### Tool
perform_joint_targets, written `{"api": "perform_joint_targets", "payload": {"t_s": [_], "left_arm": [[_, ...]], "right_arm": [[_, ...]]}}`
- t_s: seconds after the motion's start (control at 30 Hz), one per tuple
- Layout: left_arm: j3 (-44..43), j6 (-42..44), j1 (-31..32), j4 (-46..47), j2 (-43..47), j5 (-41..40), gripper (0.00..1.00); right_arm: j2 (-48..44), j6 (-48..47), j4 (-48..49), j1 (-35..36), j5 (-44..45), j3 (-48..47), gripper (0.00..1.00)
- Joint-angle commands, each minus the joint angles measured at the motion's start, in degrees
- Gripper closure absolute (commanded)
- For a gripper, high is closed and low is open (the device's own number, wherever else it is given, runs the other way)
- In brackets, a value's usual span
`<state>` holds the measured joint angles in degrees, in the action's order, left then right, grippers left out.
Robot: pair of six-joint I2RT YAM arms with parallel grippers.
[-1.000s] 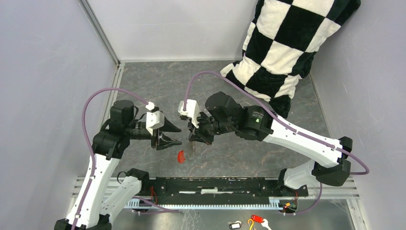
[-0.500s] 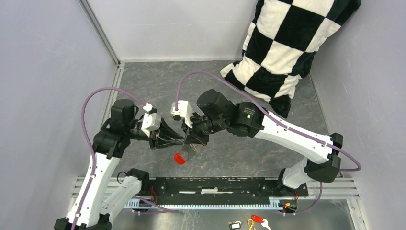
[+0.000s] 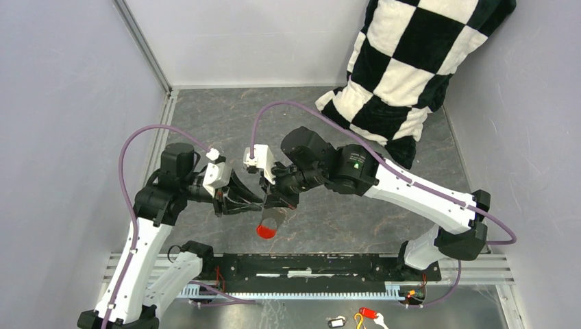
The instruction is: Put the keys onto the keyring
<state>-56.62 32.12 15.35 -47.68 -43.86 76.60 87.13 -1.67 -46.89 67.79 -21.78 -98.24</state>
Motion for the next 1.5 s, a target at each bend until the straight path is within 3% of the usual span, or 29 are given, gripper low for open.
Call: {"api": "perform_joint_targets", "payload": {"t_s": [0.0, 0.13, 0.43, 0.6, 0.67, 0.77, 0.9, 0.97, 1.17, 1.37, 1.47], "left_arm": [[-1.6, 3.9, 0.6, -4.3, -0.6, 0.7, 0.67], [-2.2, 4.4, 0.7, -4.4, -1.2, 0.7, 0.67], [-2.4, 5.4, 0.9, -4.5, -2.1, 1.5, 0.96], [-1.8, 6.4, 0.9, -4.9, -2.0, 2.8, 0.98], [-1.4, 3.5, 0.9, -3.0, -1.8, 4.3, 0.98], [-0.7, -4.9, 0.9, 3.0, -1.6, 7.8, 0.98], [-3.0, -6.5, 0.8, 3.5, -3.1, 12.0, 0.98], [-5.3, -3.8, 0.7, 0.5, -4.8, 14.0, 0.98], [-13.1, 18.6, -0.1, -21.3, -11.5, 16.9, 0.98], [-17.2, 31.3, -2.4, -35.2, -14.7, 17.0, 0.98], [-18.2, 30.0, -3.6, -36.2, -15.7, 17.1, 0.98]], "right_arm": [[-0.7, -0.8, 1.0, 0.3, -1.4, -2.5, 1.00], [-0.9, -0.8, 1.2, 0.5, -1.7, -2.3, 1.00], [-0.6, -0.4, 2.3, 1.2, -1.8, -2.6, 1.00], [-0.7, 1.6, 5.6, 1.2, -1.3, -3.0, 1.00], [-2.3, 3.5, 7.9, 1.2, 0.4, -1.7, 0.95], [-8.0, 4.7, 15.1, 1.3, 3.3, 5.2, 0.72], [-17.8, 6.1, 25.4, 1.2, 6.4, 16.7, 0.58], [-22.3, 7.6, 31.6, 1.1, 7.0, 23.1, 0.57], [-31.3, 12.9, 52.8, 1.2, 9.1, 39.7, 0.58], [-29.8, 13.5, 59.6, 1.1, 10.2, 41.8, 0.58], [-27.9, 13.3, 61.4, 1.2, 10.0, 41.5, 0.58]]}}
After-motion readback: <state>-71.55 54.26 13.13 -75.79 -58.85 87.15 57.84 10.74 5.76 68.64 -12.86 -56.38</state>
